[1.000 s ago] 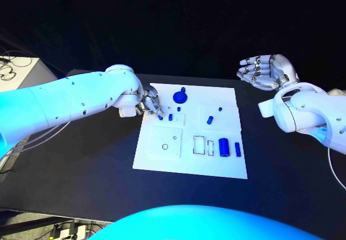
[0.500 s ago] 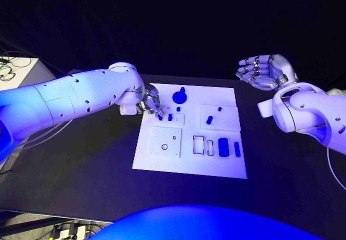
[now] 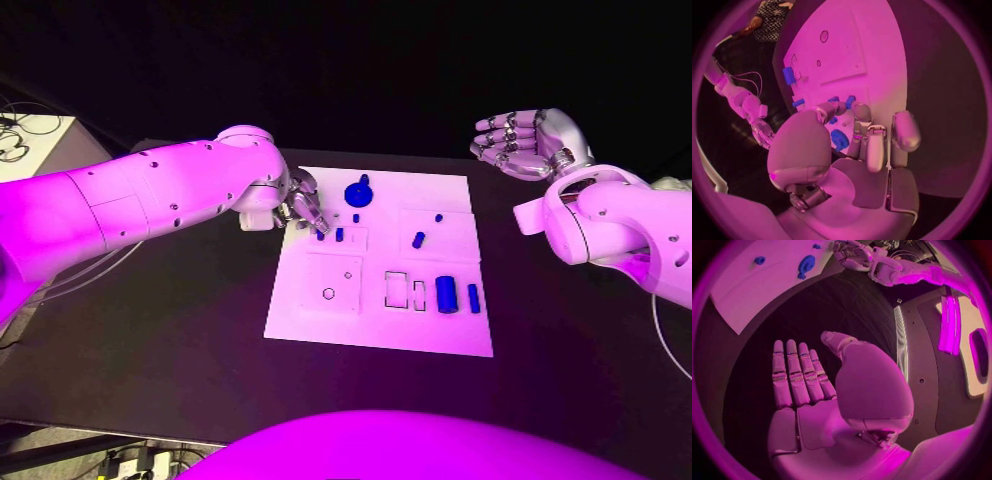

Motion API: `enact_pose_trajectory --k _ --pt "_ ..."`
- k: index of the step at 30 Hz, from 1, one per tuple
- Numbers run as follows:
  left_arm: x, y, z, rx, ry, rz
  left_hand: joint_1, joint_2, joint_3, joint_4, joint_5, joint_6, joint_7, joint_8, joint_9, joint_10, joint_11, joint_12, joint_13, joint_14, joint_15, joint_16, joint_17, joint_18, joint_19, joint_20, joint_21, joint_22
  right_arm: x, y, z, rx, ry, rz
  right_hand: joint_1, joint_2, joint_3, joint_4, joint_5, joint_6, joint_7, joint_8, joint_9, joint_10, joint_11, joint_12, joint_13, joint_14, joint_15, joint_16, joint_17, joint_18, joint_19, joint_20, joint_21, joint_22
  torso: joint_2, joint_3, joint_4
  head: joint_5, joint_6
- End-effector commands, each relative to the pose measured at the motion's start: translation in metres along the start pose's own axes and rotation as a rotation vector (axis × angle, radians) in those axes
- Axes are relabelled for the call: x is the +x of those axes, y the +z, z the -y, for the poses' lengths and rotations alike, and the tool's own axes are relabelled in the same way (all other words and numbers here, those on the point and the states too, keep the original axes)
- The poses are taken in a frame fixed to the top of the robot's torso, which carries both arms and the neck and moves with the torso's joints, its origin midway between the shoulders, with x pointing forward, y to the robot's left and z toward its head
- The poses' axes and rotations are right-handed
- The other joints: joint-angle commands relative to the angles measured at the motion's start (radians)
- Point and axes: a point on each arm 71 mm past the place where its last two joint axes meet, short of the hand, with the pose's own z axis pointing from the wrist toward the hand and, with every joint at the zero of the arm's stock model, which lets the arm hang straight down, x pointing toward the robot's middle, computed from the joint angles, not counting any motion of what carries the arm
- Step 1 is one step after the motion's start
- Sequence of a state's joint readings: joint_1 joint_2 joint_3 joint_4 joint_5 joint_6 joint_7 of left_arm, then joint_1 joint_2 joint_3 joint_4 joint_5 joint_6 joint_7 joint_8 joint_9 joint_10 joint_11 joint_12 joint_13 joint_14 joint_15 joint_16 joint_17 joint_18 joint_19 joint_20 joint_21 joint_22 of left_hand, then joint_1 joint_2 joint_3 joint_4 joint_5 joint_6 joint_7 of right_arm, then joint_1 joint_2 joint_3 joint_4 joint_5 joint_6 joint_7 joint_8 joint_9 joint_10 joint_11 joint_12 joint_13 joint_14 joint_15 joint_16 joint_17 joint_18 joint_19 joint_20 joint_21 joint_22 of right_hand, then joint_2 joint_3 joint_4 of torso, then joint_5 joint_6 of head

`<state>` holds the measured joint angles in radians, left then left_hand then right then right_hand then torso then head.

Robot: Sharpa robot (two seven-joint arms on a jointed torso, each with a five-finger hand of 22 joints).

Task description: Assemble the parts on the task board

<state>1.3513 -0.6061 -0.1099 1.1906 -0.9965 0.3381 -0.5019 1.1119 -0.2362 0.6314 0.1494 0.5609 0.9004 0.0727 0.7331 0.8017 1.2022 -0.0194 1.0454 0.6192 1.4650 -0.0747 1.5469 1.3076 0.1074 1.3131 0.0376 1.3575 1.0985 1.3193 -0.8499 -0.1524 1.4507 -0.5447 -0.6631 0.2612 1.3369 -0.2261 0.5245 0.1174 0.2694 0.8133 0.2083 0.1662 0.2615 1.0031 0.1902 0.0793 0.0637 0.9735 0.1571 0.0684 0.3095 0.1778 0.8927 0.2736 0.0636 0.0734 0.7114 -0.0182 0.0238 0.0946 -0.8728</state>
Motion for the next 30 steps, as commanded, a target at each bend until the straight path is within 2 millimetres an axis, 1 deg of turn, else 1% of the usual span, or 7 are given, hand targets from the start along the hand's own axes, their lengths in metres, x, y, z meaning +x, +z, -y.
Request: enact_pose_trajectory --k 1,7,20,22,25,28,30 --pt "0.003 0.003 -0.004 -0.015 0.011 0.037 -0.013 0.004 0.117 -0.137 -0.006 -0.030 -0.026 -0.010 0.000 -0.010 -0.003 -0.003 -0.003 0.087 0.000 -0.005 0.208 -0.008 -0.010 0.001 -0.009 -0.006 0.001 0.000 -0.001 -0.012 0.002 -0.014 -0.007 -0.001 -0.003 -0.005 0.004 -0.005 0.048 -0.003 -0.001 0.001 0.009 -0.006 -0.001 -0.004 0.006 -0.004 -0.001 0.006 -0.005 0.002 -0.001 -0.001 0.000 -0.0010 0.0002 0.001 0.000" --pt "0.002 0.002 -0.007 -0.019 0.008 0.055 -0.051 0.003 -0.012 -0.055 -0.007 -0.013 -0.026 -0.033 -0.016 -0.027 -0.002 0.009 0.002 0.083 0.000 -0.012 0.197 -0.006 -0.013 0.000 -0.025 -0.023 0.001 -0.001 -0.001 -0.012 0.003 -0.016 -0.008 0.000 -0.004 -0.005 0.005 -0.006 0.048 -0.004 -0.002 0.000 0.010 -0.007 -0.001 -0.005 0.006 -0.004 -0.002 0.006 -0.006 0.002 -0.001 -0.002 0.000 -0.0001 -0.0002 0.000 0.000" --pt "0.001 0.001 -0.011 -0.030 0.019 0.062 -0.057 -0.016 -0.130 0.013 -0.022 -0.006 -0.023 -0.040 -0.018 -0.031 0.001 0.020 0.012 0.082 0.002 -0.013 0.195 -0.005 -0.011 0.001 -0.033 -0.028 0.001 -0.001 0.000 -0.010 0.003 -0.018 -0.009 0.000 -0.006 -0.006 0.005 -0.006 0.049 -0.005 -0.002 0.000 0.011 -0.009 -0.001 -0.006 0.007 -0.005 -0.005 0.006 -0.007 0.003 -0.002 -0.004 0.000 0.0002 -0.0009 -0.001 0.000" --pt "0.001 0.001 -0.011 -0.031 0.018 0.064 -0.047 -0.015 -0.164 0.039 -0.099 -0.006 -0.022 -0.043 -0.019 -0.033 0.001 0.023 0.013 0.082 0.002 -0.013 0.195 -0.005 -0.011 0.002 -0.035 -0.029 0.001 -0.001 0.000 -0.010 0.003 -0.018 -0.009 0.000 -0.006 -0.006 0.005 -0.006 0.049 -0.005 -0.002 0.000 0.011 -0.009 -0.001 -0.006 0.007 -0.005 -0.005 0.006 -0.007 0.003 -0.002 -0.004 0.000 0.0000 -0.0006 -0.001 0.000" --pt "0.001 0.001 -0.012 -0.031 0.013 0.073 -0.040 -0.017 -0.186 0.063 -0.129 -0.005 -0.021 -0.044 -0.019 -0.033 0.002 0.026 0.016 0.082 0.003 -0.013 0.195 -0.005 -0.011 0.003 -0.037 -0.031 0.001 -0.001 0.000 -0.009 0.003 -0.018 -0.009 0.000 -0.006 -0.006 0.005 -0.006 0.050 -0.006 -0.003 0.000 0.011 -0.009 -0.001 -0.007 0.008 -0.005 -0.006 0.006 -0.008 0.003 -0.002 -0.004 0.000 -0.0004 -0.0005 -0.001 0.000" --pt "0.000 0.000 -0.014 -0.028 0.002 0.088 -0.039 -0.017 -0.221 0.110 -0.186 -0.006 -0.019 -0.046 -0.019 -0.035 0.004 0.028 0.015 0.081 0.005 -0.014 0.194 -0.004 -0.012 0.004 -0.040 -0.034 0.001 -0.001 0.000 -0.009 0.003 -0.018 -0.010 0.000 -0.007 -0.006 0.005 -0.006 0.050 -0.006 -0.003 -0.001 0.011 -0.010 -0.001 -0.008 0.008 -0.005 -0.007 0.006 -0.009 0.004 -0.002 -0.005 -0.001 -0.0005 -0.0007 -0.002 0.000" --pt "-0.001 -0.002 -0.014 -0.024 -0.009 0.098 -0.046 -0.013 -0.262 0.142 -0.251 -0.005 -0.017 -0.045 -0.018 -0.035 0.006 0.032 0.017 0.082 0.007 -0.014 0.194 -0.004 -0.012 0.006 -0.041 -0.034 0.001 -0.002 0.001 -0.009 0.003 -0.018 -0.010 0.000 -0.008 -0.006 0.005 -0.006 0.050 -0.006 -0.003 -0.001 0.011 -0.010 -0.001 -0.008 0.008 -0.005 -0.007 0.006 -0.010 0.004 -0.002 -0.006 0.000 -0.0005 -0.0002 -0.002 0.000"
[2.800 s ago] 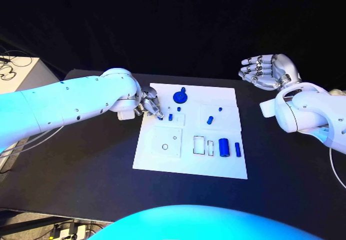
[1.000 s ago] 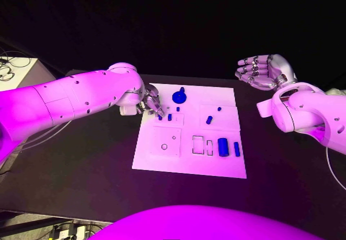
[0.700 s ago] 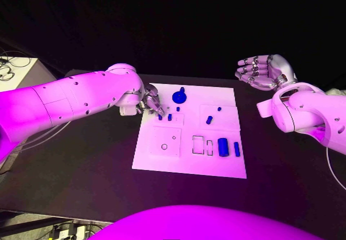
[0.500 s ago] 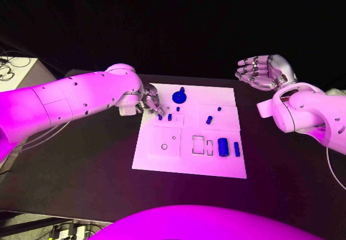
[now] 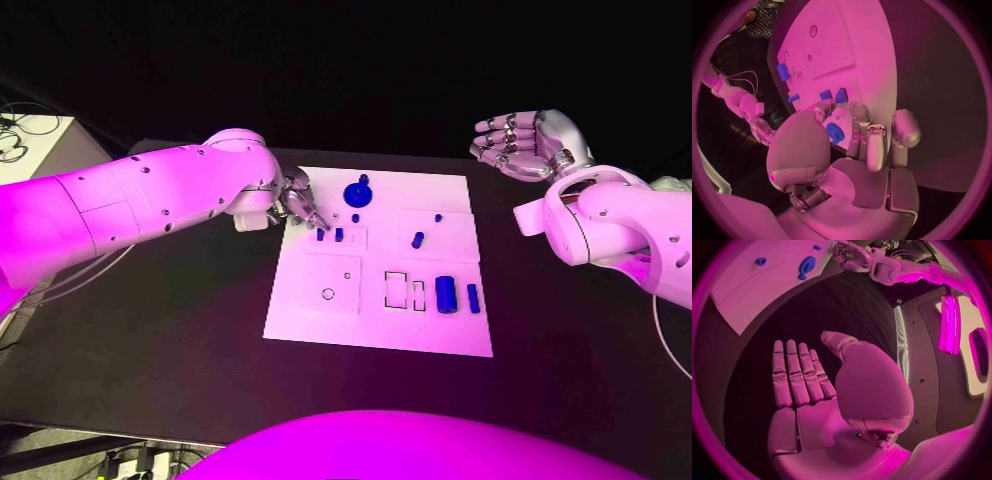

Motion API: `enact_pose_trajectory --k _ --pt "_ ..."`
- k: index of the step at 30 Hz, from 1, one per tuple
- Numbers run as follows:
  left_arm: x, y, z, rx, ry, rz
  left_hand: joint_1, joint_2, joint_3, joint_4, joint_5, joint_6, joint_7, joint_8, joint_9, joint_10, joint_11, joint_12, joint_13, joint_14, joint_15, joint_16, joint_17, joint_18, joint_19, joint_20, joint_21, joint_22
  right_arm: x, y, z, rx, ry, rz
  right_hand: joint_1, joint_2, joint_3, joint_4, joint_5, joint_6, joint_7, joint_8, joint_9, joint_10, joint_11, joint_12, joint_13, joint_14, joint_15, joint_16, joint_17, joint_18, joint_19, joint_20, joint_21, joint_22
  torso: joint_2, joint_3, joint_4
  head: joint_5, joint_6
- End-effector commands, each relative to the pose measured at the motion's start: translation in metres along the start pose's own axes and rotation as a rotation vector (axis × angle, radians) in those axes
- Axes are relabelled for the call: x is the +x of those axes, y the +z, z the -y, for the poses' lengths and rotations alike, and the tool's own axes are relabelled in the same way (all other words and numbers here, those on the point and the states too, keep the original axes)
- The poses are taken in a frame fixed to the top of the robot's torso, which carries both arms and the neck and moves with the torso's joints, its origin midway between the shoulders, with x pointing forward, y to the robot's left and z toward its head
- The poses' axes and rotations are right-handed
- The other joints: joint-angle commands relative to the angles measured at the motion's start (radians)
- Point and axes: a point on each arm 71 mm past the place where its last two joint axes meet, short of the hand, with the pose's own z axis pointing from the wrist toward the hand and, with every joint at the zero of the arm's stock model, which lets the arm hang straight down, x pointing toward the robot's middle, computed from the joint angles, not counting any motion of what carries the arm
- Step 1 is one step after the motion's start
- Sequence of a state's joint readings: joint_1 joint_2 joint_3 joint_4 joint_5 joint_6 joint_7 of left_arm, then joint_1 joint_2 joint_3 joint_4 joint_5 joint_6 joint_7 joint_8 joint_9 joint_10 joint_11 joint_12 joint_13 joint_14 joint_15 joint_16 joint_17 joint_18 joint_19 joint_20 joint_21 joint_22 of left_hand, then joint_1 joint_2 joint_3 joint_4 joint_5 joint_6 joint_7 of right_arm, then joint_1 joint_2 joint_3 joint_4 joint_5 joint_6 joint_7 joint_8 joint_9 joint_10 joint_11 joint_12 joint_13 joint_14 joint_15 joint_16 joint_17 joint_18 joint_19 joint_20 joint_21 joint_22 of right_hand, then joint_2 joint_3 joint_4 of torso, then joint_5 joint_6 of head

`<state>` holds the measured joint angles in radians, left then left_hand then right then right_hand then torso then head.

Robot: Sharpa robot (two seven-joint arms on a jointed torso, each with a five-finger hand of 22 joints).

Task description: Assemble the parts on the task board

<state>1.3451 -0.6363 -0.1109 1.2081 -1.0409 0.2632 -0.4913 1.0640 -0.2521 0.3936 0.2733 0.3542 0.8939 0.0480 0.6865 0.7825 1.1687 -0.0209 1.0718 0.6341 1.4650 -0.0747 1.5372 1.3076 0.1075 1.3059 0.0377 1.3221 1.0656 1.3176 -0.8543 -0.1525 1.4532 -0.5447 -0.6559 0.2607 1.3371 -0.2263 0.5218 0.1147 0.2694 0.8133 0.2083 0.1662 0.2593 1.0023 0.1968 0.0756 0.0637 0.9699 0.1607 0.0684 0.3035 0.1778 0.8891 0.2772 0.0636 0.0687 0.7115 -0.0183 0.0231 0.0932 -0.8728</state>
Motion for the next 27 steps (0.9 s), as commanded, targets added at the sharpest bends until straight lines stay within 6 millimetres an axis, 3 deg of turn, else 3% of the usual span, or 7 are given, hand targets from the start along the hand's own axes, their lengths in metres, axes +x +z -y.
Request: enact_pose_trajectory --k 1,6,13,17,21,25,27 --pt "0.002 0.000 -0.002 -0.008 -0.007 0.021 0.001 0.008 -0.037 0.019 -0.058 0.001 0.008 0.002 0.002 -0.002 0.008 0.007 0.002 0.082 0.007 -0.005 0.194 -0.004 -0.004 0.006 -0.006 -0.001 0.001 0.000 -0.001 -0.012 0.002 -0.012 -0.010 0.001 -0.005 -0.004 0.005 -0.006 0.050 -0.006 -0.001 0.000 0.005 -0.007 -0.001 -0.005 0.005 -0.005 -0.001 0.006 -0.006 0.000 -0.002 -0.001 -0.001 -0.0004 0.0005 0.000 0.000" --pt "-0.001 -0.004 -0.002 0.010 -0.051 0.040 -0.018 0.041 -0.115 0.021 -0.118 0.001 0.006 0.003 0.002 -0.002 0.007 0.013 0.005 0.082 0.006 -0.005 0.195 -0.004 -0.004 0.006 -0.007 -0.001 0.001 -0.001 0.000 -0.010 0.001 -0.012 -0.011 0.001 -0.005 -0.004 0.005 -0.006 0.051 -0.007 -0.001 0.000 0.005 -0.007 -0.001 -0.005 0.005 -0.005 -0.002 0.006 -0.007 0.000 -0.002 -0.001 -0.001 -0.0006 0.0007 -0.001 0.000" --pt "-0.007 -0.012 0.004 0.133 -0.209 0.065 -0.002 0.068 -0.151 0.020 -0.118 -0.020 0.013 -0.005 0.000 -0.034 0.013 -0.009 -0.033 0.068 0.010 -0.025 0.160 0.005 -0.033 0.009 -0.036 -0.051 0.001 -0.001 0.001 -0.009 0.002 -0.013 -0.011 0.001 -0.005 -0.004 0.005 -0.006 0.051 -0.007 -0.001 0.000 0.005 -0.007 -0.001 -0.005 0.005 -0.005 -0.002 0.006 -0.007 0.000 -0.002 -0.001 -0.001 0.0003 0.0008 -0.002 0.000" --pt "-0.013 -0.017 0.009 0.252 -0.292 0.114 0.047 0.082 -0.168 0.019 -0.113 -0.095 0.047 -0.035 -0.020 -0.126 0.044 -0.045 -0.094 0.031 0.035 -0.068 0.087 0.023 -0.101 0.031 -0.100 -0.150 0.001 -0.001 0.001 -0.008 0.001 -0.012 -0.011 0.001 -0.005 -0.004 0.005 -0.006 0.051 -0.007 -0.001 0.000 0.005 -0.007 -0.001 -0.005 0.005 -0.005 -0.002 0.006 -0.007 0.000 -0.002 -0.001 -0.001 0.0002 0.0007 -0.003 0.000" --pt "-0.020 -0.023 0.016 0.370 -0.323 0.193 0.163 0.078 -0.156 0.017 -0.105 -0.184 0.088 -0.057 -0.051 -0.237 0.087 -0.064 -0.110 -0.099 0.075 -0.190 -0.102 0.067 -0.288 0.065 -0.290 -0.415 0.001 -0.001 0.002 -0.007 0.000 -0.010 -0.011 0.001 -0.006 -0.004 0.005 -0.006 0.051 -0.007 -0.001 0.000 0.005 -0.007 -0.001 -0.006 0.005 -0.005 -0.004 0.006 -0.008 0.001 -0.002 -0.002 0.000 0.0002 0.0006 -0.007 0.005" --pt "-0.022 -0.027 0.027 0.475 -0.256 0.295 0.358 0.062 -0.041 -0.014 -0.101 -0.227 0.123 -0.096 -0.118 -0.377 0.121 -0.157 -0.178 -0.416 0.110 -0.457 -0.457 0.073 -0.373 0.093 -0.407 -0.486 0.000 -0.001 0.002 -0.006 -0.001 -0.009 -0.010 0.002 -0.006 -0.006 0.006 -0.005 0.050 -0.007 -0.002 0.001 0.005 -0.008 -0.001 -0.007 0.006 -0.005 -0.006 0.005 -0.010 0.002 -0.002 -0.003 0.000 -0.0004 0.0020 -0.011 0.013" --pt "-0.021 -0.028 0.031 0.519 -0.203 0.345 0.403 0.040 0.018 -0.026 -0.105 -0.230 0.125 -0.114 -0.157 -0.386 0.130 -0.190 -0.215 -0.447 0.114 -0.471 -0.483 0.074 -0.378 0.101 -0.428 -0.498 0.000 -0.001 0.003 -0.006 -0.001 -0.009 -0.010 0.002 -0.006 -0.006 0.006 -0.005 0.050 -0.007 -0.002 0.001 0.005 -0.008 -0.001 -0.007 0.006 -0.005 -0.006 0.005 -0.010 0.002 -0.002 -0.003 -0.001 -0.0007 0.0023 -0.013 0.017"
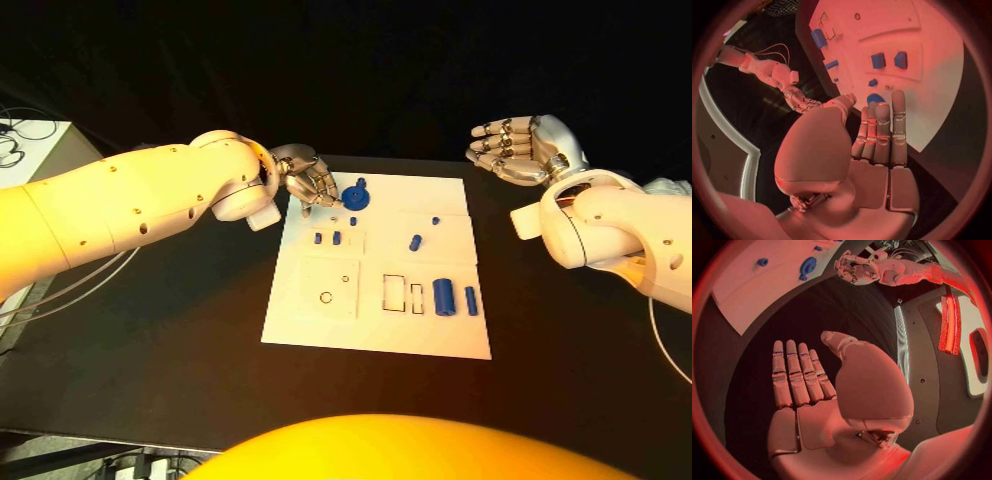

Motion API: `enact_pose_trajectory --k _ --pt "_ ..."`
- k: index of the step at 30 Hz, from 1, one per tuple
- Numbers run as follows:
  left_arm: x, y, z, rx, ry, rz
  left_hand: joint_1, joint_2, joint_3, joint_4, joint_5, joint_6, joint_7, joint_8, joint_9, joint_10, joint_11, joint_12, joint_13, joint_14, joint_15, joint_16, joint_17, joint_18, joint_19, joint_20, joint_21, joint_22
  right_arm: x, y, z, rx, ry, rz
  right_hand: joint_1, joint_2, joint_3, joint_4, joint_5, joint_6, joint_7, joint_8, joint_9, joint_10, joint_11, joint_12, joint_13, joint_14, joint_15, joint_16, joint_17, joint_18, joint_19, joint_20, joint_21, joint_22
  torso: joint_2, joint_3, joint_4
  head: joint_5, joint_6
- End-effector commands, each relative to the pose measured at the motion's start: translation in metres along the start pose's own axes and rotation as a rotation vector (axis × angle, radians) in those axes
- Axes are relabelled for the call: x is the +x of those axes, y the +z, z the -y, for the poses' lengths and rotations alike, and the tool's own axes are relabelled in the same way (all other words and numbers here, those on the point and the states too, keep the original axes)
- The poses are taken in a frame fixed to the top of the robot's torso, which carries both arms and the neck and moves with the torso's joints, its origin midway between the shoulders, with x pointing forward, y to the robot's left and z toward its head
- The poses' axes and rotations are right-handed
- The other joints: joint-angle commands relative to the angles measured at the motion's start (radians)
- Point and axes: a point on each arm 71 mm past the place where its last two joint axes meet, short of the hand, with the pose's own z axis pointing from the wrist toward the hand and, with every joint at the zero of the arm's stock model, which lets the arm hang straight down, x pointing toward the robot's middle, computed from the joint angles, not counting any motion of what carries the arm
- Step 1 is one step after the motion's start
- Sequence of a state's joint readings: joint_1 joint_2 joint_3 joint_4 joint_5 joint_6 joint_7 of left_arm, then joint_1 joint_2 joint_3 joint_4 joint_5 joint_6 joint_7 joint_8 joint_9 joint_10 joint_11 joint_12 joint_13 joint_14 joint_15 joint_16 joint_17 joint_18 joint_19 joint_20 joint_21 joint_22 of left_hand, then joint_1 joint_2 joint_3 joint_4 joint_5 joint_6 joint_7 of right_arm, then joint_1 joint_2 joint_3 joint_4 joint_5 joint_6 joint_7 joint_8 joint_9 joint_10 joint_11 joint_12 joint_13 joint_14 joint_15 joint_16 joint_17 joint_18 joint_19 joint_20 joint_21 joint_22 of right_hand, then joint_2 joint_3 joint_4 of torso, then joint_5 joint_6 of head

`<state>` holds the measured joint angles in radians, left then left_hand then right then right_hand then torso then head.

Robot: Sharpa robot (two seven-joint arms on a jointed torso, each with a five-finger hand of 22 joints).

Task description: Assemble the parts on the task board

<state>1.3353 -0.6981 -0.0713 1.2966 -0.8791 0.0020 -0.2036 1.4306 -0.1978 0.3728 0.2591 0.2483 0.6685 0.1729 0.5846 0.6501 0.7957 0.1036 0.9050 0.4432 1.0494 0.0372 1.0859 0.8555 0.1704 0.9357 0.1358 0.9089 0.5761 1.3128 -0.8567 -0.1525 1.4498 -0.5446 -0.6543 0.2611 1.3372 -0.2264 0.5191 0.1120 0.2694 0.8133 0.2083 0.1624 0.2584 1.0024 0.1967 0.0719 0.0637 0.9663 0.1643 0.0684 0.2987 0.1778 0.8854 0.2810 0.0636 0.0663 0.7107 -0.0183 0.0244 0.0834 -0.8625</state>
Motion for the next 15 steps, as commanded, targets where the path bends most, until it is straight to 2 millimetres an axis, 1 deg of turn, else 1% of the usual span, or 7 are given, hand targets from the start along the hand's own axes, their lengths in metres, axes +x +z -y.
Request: enact_pose_trajectory --k 1,3,7,9,11,13,15 --pt "0.000 0.000 0.017 0.217 0.087 0.131 0.051 -0.027 0.066 -0.020 0.000 0.000 0.001 -0.017 -0.043 -0.014 0.005 -0.038 -0.043 -0.041 0.007 -0.019 -0.041 0.012 -0.009 0.004 -0.018 -0.010 0.000 0.000 0.000 -0.012 0.001 -0.010 -0.010 0.002 -0.003 -0.003 0.006 -0.005 0.050 -0.003 -0.001 0.001 0.005 -0.004 -0.001 -0.004 0.003 -0.005 -0.001 0.005 -0.006 -0.002 -0.002 -0.001 0.000 -0.0007 0.0013 -0.004 0.009" --pt "0.005 0.001 0.020 0.265 0.156 0.155 0.062 -0.048 0.106 -0.037 -0.004 -0.007 0.008 -0.033 -0.082 -0.043 0.013 -0.091 -0.092 -0.052 0.011 -0.010 -0.059 0.011 -0.012 0.008 -0.010 -0.002 0.000 0.000 0.000 -0.012 0.001 -0.011 -0.009 0.003 -0.003 -0.004 0.006 -0.005 0.049 -0.003 -0.001 0.002 0.005 -0.004 0.000 -0.004 0.003 -0.005 -0.002 0.005 -0.007 -0.002 -0.002 -0.001 0.000 -0.0007 0.0008 -0.006 0.011" --pt "0.016 0.005 0.025 0.322 0.280 0.178 0.054 -0.068 0.123 -0.050 -0.007 -0.013 0.007 -0.044 -0.116 -0.064 0.020 -0.138 -0.136 -0.063 0.018 0.000 -0.076 0.011 -0.022 0.013 0.000 0.008 0.001 0.000 0.000 -0.011 0.002 -0.015 -0.009 0.003 -0.003 -0.004 0.006 -0.005 0.049 -0.003 -0.001 0.002 0.005 -0.004 0.000 -0.004 0.003 -0.005 -0.002 0.005 -0.007 -0.002 -0.002 -0.001 0.001 -0.0006 -0.0016 -0.007 0.018" --pt "0.020 0.008 0.026 0.334 0.332 0.181 0.048 -0.074 0.124 -0.054 -0.007 -0.018 0.004 -0.053 -0.132 -0.072 0.024 -0.149 -0.149 -0.065 0.021 0.006 -0.082 0.012 -0.025 0.016 0.003 0.010 0.001 0.000 0.000 -0.011 0.003 -0.017 -0.009 0.003 -0.003 -0.004 0.006 -0.005 0.049 -0.003 -0.001 0.002 0.005 -0.004 0.000 -0.004 0.003 -0.005 -0.002 0.005 -0.007 -0.002 -0.002 -0.001 0.001 -0.0002 -0.0023 -0.007 0.019" --pt "0.024 0.011 0.027 0.337 0.387 0.176 0.047 -0.077 0.125 -0.058 -0.008 -0.010 0.002 -0.055 -0.142 -0.071 0.024 -0.154 -0.158 -0.064 0.022 0.012 -0.086 0.012 -0.025 0.017 0.006 0.013 0.002 0.000 0.000 -0.011 0.004 -0.020 -0.009 0.003 -0.003 -0.004 0.006 -0.005 0.049 -0.003 -0.001 0.002 0.005 -0.004 0.000 -0.004 0.003 -0.005 -0.002 0.005 -0.007 -0.002 -0.002 -0.001 0.002 0.0003 -0.0026 -0.008 0.021" --pt "0.029 0.015 0.027 0.334 0.440 0.165 0.042 -0.080 0.124 -0.061 -0.010 -0.002 -0.001 -0.059 -0.154 -0.071 0.025 -0.162 -0.167 -0.064 0.024 0.018 -0.091 0.013 -0.026 0.018 0.009 0.015 0.002 0.000 0.000 -0.011 0.005 -0.022 -0.009 0.003 -0.003 -0.004 0.006 -0.005 0.049 -0.003 -0.001 0.002 0.005 -0.004 0.000 -0.004 0.003 -0.005 -0.002 0.005 -0.007 -0.002 -0.002 -0.001 0.002 0.0001 -0.0035 -0.008 0.020" --pt "0.032 0.017 0.027 0.329 0.475 0.155 0.037 -0.083 0.122 -0.065 -0.010 0.012 -0.006 -0.063 -0.168 -0.068 0.026 -0.170 -0.180 -0.060 0.024 0.030 -0.096 0.013 -0.025 0.020 0.013 0.018 0.003 0.000 0.000 -0.010 0.005 -0.023 -0.009 0.003 -0.003 -0.004 0.006 -0.005 0.049 -0.003 -0.001 0.002 0.005 -0.004 0.000 -0.004 0.003 -0.005 -0.002 0.005 -0.007 -0.002 -0.002 -0.001 0.003 -0.0002 -0.0038 -0.009 0.023"
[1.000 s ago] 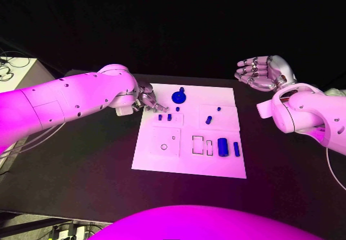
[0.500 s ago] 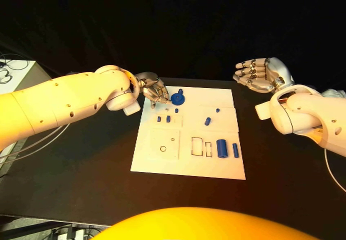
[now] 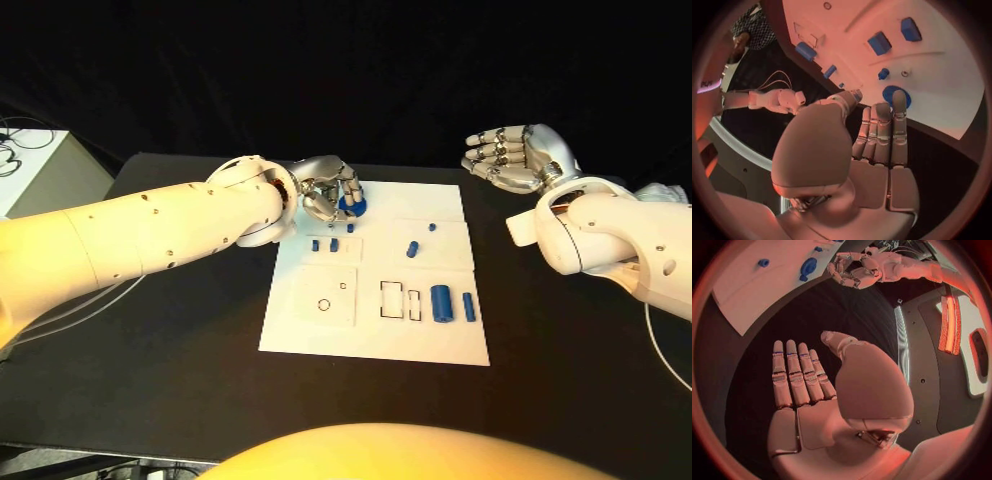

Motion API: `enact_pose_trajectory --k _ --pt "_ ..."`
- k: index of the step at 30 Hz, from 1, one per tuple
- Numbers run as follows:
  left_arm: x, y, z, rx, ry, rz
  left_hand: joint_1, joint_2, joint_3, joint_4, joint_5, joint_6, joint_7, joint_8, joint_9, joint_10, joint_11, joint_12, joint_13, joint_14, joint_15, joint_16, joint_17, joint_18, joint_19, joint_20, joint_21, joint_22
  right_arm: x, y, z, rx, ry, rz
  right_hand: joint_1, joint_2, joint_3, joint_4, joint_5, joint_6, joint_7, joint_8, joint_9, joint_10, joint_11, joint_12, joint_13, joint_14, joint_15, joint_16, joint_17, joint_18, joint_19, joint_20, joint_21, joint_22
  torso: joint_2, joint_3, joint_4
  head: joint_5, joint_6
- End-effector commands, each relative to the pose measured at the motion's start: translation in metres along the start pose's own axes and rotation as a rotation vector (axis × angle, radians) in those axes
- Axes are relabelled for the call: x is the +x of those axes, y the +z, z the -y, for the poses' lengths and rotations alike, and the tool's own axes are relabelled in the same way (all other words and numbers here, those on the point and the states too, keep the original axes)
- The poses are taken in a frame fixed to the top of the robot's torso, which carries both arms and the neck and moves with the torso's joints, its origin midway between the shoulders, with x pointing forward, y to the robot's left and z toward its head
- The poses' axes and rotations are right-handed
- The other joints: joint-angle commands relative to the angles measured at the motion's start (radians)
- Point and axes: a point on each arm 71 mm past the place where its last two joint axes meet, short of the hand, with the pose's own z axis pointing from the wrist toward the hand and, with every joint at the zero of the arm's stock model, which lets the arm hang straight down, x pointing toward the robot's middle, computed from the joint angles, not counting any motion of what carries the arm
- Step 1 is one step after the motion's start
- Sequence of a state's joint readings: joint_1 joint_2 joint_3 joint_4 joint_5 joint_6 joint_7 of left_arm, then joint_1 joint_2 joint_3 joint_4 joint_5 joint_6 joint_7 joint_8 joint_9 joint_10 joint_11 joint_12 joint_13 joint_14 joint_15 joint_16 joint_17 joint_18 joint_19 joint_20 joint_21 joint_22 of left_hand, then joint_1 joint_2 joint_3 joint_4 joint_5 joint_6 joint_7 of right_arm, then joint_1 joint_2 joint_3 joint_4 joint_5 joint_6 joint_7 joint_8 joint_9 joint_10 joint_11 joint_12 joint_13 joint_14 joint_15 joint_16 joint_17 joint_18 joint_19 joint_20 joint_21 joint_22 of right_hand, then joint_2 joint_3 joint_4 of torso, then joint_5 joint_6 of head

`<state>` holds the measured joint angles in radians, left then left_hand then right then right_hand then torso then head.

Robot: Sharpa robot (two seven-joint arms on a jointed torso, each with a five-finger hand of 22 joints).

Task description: Assemble the parts on the task board

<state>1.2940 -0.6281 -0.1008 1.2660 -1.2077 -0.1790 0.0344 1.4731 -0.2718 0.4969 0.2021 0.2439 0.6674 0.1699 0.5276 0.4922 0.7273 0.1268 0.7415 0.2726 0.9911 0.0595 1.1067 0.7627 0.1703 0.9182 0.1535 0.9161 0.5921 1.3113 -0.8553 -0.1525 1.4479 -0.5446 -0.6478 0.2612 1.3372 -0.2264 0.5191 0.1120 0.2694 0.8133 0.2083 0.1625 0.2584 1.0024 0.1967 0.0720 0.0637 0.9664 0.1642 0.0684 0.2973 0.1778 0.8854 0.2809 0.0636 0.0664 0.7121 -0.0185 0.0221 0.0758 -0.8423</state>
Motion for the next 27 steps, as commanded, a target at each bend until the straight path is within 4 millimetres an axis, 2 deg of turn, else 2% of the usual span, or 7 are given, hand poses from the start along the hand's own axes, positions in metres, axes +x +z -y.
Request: enact_pose_trajectory --k 1,5,11,15,27 --pt "0.003 0.004 0.006 0.068 0.182 0.002 -0.007 -0.009 -0.002 -0.009 -0.006 0.017 -0.004 -0.007 -0.014 0.003 0.002 -0.008 -0.012 -0.001 0.002 0.013 -0.005 0.013 -0.007 0.003 0.007 0.003 0.002 0.000 -0.001 -0.012 0.004 -0.017 -0.009 0.003 -0.003 -0.004 0.006 -0.005 0.049 -0.003 -0.001 0.002 0.005 -0.004 0.000 -0.004 0.003 -0.005 -0.001 0.005 -0.007 -0.002 -0.002 -0.001 0.002 0.0000 -0.0019 -0.001 0.003" --pt "0.009 0.008 0.005 0.062 0.225 -0.021 -0.016 -0.011 -0.005 -0.014 -0.006 0.038 -0.008 -0.021 -0.042 0.016 0.001 -0.019 -0.031 0.007 0.000 0.040 -0.013 0.013 -0.002 0.003 0.018 0.011 0.003 0.000 -0.001 -0.011 0.005 -0.019 -0.009 0.003 -0.003 -0.004 0.006 -0.005 0.049 -0.003 -0.001 0.002 0.005 -0.004 0.000 -0.004 0.003 -0.005 -0.001 0.005 -0.007 -0.002 -0.002 -0.001 0.002 0.0002 0.0000 -0.006 0.003" --pt "0.014 0.011 0.005 0.048 0.256 -0.050 -0.020 -0.010 -0.006 -0.017 -0.006 0.050 -0.008 -0.028 -0.057 0.020 0.001 -0.027 -0.043 0.009 0.001 0.055 -0.019 0.013 0.000 0.003 0.024 0.015 0.003 0.000 -0.001 -0.011 0.005 -0.021 -0.008 0.004 -0.003 -0.005 0.006 -0.004 0.048 -0.004 -0.001 0.002 0.004 -0.004 0.000 -0.005 0.003 -0.005 -0.002 0.006 -0.008 -0.002 -0.002 -0.002 0.000 0.0002 0.0007 -0.007 0.000" --pt "0.016 0.012 0.004 0.035 0.267 -0.074 -0.022 -0.009 -0.005 -0.019 -0.006 0.068 -0.007 -0.034 -0.071 0.031 0.000 -0.031 -0.053 0.024 0.000 0.079 -0.007 0.013 0.003 0.004 0.031 0.019 0.003 0.000 -0.001 -0.011 0.005 -0.021 -0.008 0.004 -0.003 -0.005 0.006 -0.004 0.048 -0.004 -0.001 0.002 0.004 -0.004 0.000 -0.005 0.003 -0.005 -0.002 0.006 -0.008 -0.002 -0.002 -0.002 0.000 0.0009 0.0005 -0.008 -0.001" --pt "0.020 0.013 0.003 0.012 0.277 -0.117 -0.029 -0.006 0.005 -0.026 -0.003 0.106 -0.011 -0.055 -0.104 0.069 -0.007 -0.041 -0.073 0.064 -0.005 0.141 0.030 0.014 0.007 0.002 0.051 0.033 0.004 0.000 -0.001 -0.011 0.006 -0.023 -0.008 0.004 -0.003 -0.005 0.006 -0.004 0.048 -0.004 -0.001 0.002 0.004 -0.004 0.000 -0.005 0.003 -0.005 -0.002 0.006 -0.008 -0.002 -0.002 -0.002 0.001 0.0000 0.0019 -0.011 -0.006"
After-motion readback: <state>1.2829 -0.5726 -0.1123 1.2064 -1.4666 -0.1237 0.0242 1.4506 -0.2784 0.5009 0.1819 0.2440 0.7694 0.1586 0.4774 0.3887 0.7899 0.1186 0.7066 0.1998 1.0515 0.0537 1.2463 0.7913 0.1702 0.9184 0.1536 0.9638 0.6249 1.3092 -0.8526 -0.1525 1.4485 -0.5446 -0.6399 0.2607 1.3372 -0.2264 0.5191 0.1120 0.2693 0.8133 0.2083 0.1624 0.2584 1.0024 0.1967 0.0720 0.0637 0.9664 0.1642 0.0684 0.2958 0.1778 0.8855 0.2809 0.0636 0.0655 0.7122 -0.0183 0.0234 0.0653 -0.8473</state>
